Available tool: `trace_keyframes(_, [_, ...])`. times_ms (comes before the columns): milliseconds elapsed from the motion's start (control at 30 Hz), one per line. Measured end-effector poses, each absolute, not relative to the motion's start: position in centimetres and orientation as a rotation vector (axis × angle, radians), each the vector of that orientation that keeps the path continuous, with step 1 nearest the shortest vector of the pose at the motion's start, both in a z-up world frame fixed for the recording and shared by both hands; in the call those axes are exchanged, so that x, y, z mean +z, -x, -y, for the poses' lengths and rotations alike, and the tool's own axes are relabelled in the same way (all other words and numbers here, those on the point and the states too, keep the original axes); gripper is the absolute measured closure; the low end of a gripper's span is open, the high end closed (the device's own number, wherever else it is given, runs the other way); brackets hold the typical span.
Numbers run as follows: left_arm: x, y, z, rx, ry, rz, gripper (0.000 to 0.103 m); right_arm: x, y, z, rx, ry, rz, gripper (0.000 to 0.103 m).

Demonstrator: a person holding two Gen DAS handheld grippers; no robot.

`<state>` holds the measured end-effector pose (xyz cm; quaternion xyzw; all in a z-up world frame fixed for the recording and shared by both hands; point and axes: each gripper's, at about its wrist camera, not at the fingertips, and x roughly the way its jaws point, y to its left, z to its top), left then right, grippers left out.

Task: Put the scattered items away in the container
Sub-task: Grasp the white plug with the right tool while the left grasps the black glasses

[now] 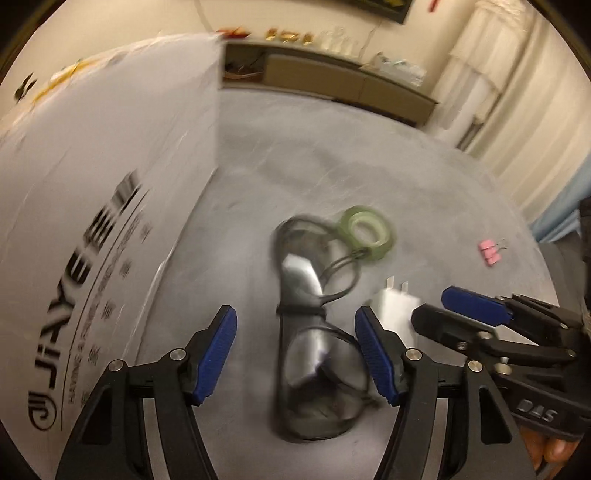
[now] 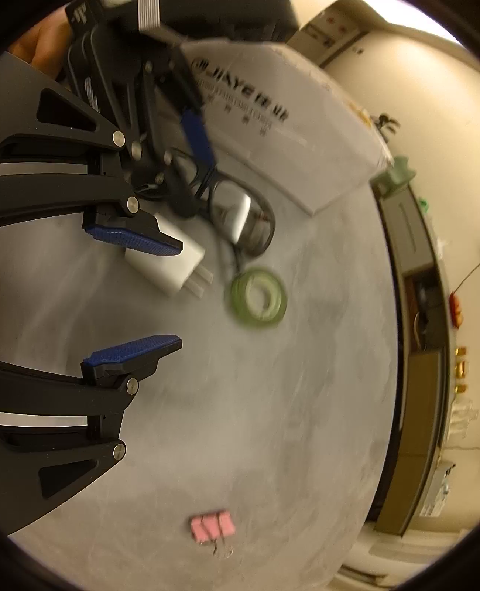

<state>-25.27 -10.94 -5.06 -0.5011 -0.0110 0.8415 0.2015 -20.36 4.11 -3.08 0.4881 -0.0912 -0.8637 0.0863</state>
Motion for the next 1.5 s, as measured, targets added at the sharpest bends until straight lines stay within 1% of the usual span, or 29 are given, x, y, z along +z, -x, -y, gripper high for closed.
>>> trace_keyframes(33, [-5.0,25.3,11.4,2.362,1.409,0.043,0.036,-3.1,20.4,-3.7,-2.575,-1.444,0.264,0.055])
trace_keyframes(133, [-5.0,25.0,12.0,2.367,1.434,0.071,0.045,-3.2,20.5,-3.0,-2.581,-1.413,0.259,0.055])
trace_keyframes(167, [-5.0,24.9,12.1,2.371,1.436,0.071,0.047,-3.4,20.7,-2.9,-2.584,-1.414,0.268,0.055])
trace_keyframes(300, [-5.2,24.9,11.8,2.377,1.42,0.033,0.047,-3.8,21.0,-3.7,-2.547,-1.43,0.325,0.055])
trace_keyframes(367, [-5.3,24.6,11.4,2.36,1.414,0.016,0.047,-3.4,21.0,-3.5,-2.541,-1.471,0.242,0.055])
trace_keyframes(467, [-5.4,23.9,11.2,2.273,1.424,0.073,0.047,-2.6,20.7,-3.7,-2.603,-1.517,0.074,0.054])
trace_keyframes(533, [-5.3,23.2,10.8,2.23,1.428,0.086,0.047,-2.5,20.5,-4.5,-2.638,-1.539,0.054,0.054])
trace_keyframes(567, [-5.1,22.9,10.7,2.242,1.418,0.066,0.046,-2.5,20.4,-5.0,-2.649,-1.541,0.076,0.054])
trace_keyframes(633, [-4.4,22.7,10.8,2.3,1.391,0.033,0.046,-2.4,20.3,-5.6,-2.646,-1.499,0.192,0.054])
trace_keyframes(700, [-3.9,23.0,11.1,2.355,1.351,0.032,0.044,-2.3,20.3,-5.7,-2.598,-1.459,0.327,0.054])
trace_keyframes(733, [-3.9,23.6,11.3,2.372,1.336,0.043,0.042,-2.4,20.4,-5.4,-2.584,-1.45,0.355,0.054])
trace_keyframes(800, [-4.1,24.5,11.6,2.398,1.322,0.051,0.042,-2.8,20.7,-4.7,-2.58,-1.446,0.379,0.054])
trace_keyframes(867, [-4.7,25.1,11.5,2.414,1.325,0.019,0.044,-3.6,21.0,-4.3,-2.58,-1.463,0.373,0.054])
trace_keyframes(933, [-5.5,25.3,11.8,2.395,1.364,0.027,0.044,-4.2,21.0,-4.0,-2.561,-1.467,0.363,0.054])
trace_keyframes(967, [-5.8,25.3,11.8,2.376,1.384,0.041,0.044,-4.1,20.8,-3.6,-2.564,-1.47,0.314,0.054])
trace_keyframes(1033, [-5.7,25.1,11.5,2.374,1.381,0.009,0.044,-3.9,20.4,-3.1,-2.563,-1.529,0.184,0.054])
trace_keyframes(1100, [-5.4,24.5,11.4,2.351,1.384,0.01,0.044,-4.0,19.7,-2.6,-2.582,-1.578,0.005,0.054])
trace_keyframes(1133, [-5.4,24.2,11.3,2.344,1.385,0.002,0.045,-4.2,19.6,-2.4,-2.59,-1.589,-0.052,0.054])
trace_keyframes(1167, [-5.3,24.0,11.1,2.335,1.386,-0.009,0.045,-4.3,19.4,-2.6,-2.598,-1.594,-0.065,0.054])
trace_keyframes(1300, [-5.4,24.4,10.7,2.341,1.366,0.003,0.044,-4.0,19.3,-4.1,-2.607,-1.541,0.138,0.054])
trace_keyframes(1367, [-5.5,24.7,10.4,2.359,1.335,-0.04,0.044,-4.1,19.4,-3.8,-2.618,-1.516,0.128,0.053])
trace_keyframes(1400, [-5.5,24.6,10.3,2.358,1.322,-0.075,0.044,-4.1,19.4,-3.3,-2.623,-1.507,0.083,0.055])
trace_keyframes(1433, [-5.5,24.4,10.4,2.358,1.32,-0.087,0.047,-4.2,19.4,-2.9,-2.63,-1.503,0.053,0.062])
trace_keyframes(1467, [-5.4,24.4,10.5,2.356,1.319,-0.082,0.054,-4.2,19.4,-2.9,-2.635,-1.501,0.045,0.07])
trace_keyframes(1500, [-5.5,24.6,10.5,2.346,1.323,-0.065,0.059,-4.2,19.3,-2.8,-2.633,-1.501,0.046,0.071])
